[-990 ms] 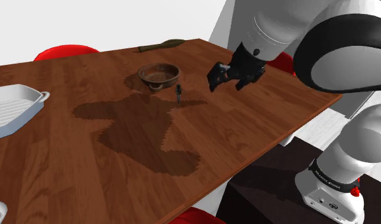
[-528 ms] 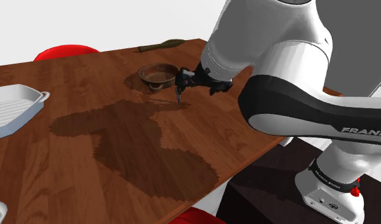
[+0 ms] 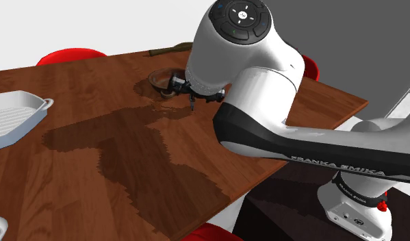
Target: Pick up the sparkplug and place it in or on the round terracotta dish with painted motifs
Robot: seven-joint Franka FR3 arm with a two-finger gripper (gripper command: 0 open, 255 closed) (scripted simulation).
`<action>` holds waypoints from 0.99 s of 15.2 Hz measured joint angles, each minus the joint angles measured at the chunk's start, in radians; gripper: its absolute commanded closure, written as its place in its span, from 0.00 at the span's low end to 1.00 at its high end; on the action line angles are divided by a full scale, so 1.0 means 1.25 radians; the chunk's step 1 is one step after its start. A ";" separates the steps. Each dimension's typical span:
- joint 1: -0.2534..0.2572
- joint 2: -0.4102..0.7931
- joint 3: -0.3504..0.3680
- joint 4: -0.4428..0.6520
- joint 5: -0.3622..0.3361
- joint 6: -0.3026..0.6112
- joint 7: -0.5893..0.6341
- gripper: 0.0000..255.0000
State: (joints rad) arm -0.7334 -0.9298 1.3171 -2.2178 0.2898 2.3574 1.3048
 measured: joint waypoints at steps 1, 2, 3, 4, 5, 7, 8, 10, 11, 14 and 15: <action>-0.009 0.002 0.009 -0.001 0.001 0.010 0.001 0.00; -0.020 0.005 0.017 -0.003 0.002 0.020 0.000 0.00; -0.026 0.007 0.023 -0.004 0.003 0.027 0.000 0.00; -0.030 0.008 0.026 -0.005 0.004 0.031 0.000 0.00; -0.032 0.008 0.028 -0.005 0.004 0.033 0.000 0.00; -0.034 0.009 0.029 -0.005 0.004 0.034 -0.001 0.00; -0.034 0.009 0.029 -0.005 0.004 0.034 -0.001 0.00; -0.034 0.009 0.029 -0.005 0.004 0.035 -0.001 1.00; -0.034 0.009 0.029 -0.005 0.004 0.035 -0.001 1.00; -0.034 0.009 0.029 -0.005 0.004 0.035 -0.001 1.00; -0.034 0.009 0.029 -0.005 0.004 0.035 -0.001 1.00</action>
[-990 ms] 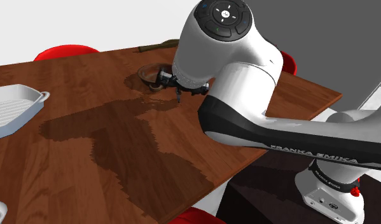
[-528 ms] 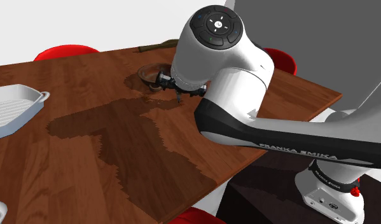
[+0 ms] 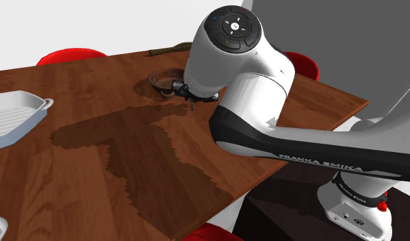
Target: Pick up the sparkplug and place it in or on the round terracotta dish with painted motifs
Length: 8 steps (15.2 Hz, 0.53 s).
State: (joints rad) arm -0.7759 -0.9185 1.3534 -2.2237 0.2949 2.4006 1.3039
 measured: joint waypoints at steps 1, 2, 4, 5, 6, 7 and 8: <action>0.000 0.000 0.000 0.000 0.000 0.000 0.000 1.00; 0.000 0.000 0.000 0.000 0.000 0.000 0.000 1.00; 0.000 0.000 0.000 0.000 0.000 0.000 0.000 1.00; 0.000 0.000 0.000 0.000 0.000 0.000 0.000 1.00; 0.001 0.000 -0.003 0.003 -0.001 -0.004 -0.001 1.00; 0.002 0.001 -0.009 0.007 -0.003 -0.010 -0.004 1.00; 0.006 0.002 -0.018 0.010 -0.006 -0.016 -0.008 1.00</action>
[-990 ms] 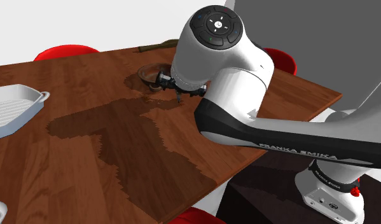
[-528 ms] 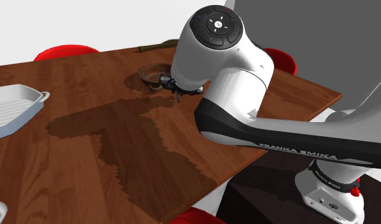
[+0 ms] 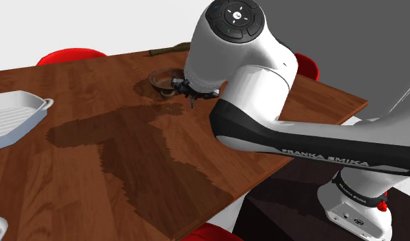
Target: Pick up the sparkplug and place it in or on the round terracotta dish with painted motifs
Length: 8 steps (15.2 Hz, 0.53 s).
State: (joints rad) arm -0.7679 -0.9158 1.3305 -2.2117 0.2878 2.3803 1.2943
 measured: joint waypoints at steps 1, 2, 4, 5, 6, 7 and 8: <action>0.003 0.001 -0.009 0.006 -0.003 -0.009 -0.003 1.00; 0.001 0.002 -0.012 0.016 -0.005 -0.017 -0.004 1.00; 0.004 0.004 -0.026 0.027 -0.010 -0.032 -0.011 1.00; 0.003 0.006 -0.031 0.035 -0.013 -0.040 -0.013 1.00; 0.004 0.007 -0.037 0.042 -0.015 -0.048 -0.015 1.00; 0.008 0.007 -0.046 0.047 -0.018 -0.057 -0.019 1.00; 0.007 0.009 -0.052 0.055 -0.020 -0.064 -0.022 1.00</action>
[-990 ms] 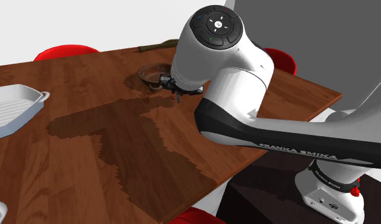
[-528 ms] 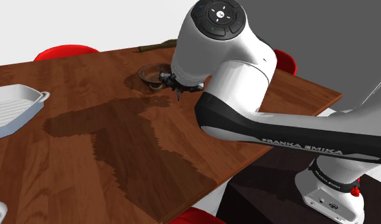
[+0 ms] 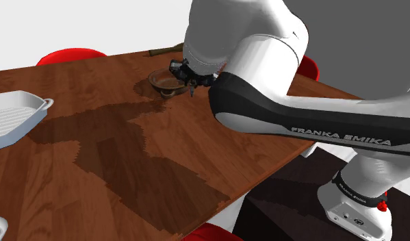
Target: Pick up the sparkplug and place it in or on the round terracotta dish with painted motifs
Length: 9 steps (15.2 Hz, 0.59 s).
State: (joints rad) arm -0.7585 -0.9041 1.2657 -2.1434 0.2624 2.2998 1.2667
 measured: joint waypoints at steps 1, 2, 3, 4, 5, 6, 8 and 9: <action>0.001 0.002 -0.006 0.006 -0.002 -0.007 -0.003 1.00; -0.001 0.004 -0.012 0.014 -0.005 -0.014 -0.007 1.00; 0.001 0.005 -0.018 0.020 -0.007 -0.022 -0.009 1.00; -0.002 0.007 -0.022 0.032 -0.010 -0.032 -0.011 1.00; -0.003 0.008 -0.025 0.042 -0.012 -0.040 -0.012 1.00; -0.004 0.011 -0.031 0.049 -0.015 -0.047 -0.016 1.00; -0.003 0.013 -0.041 0.067 -0.019 -0.066 -0.019 1.00; -0.007 0.016 -0.044 0.078 -0.022 -0.074 -0.023 1.00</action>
State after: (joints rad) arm -0.7667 -0.8837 1.2102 -2.0463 0.2349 2.2073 1.2385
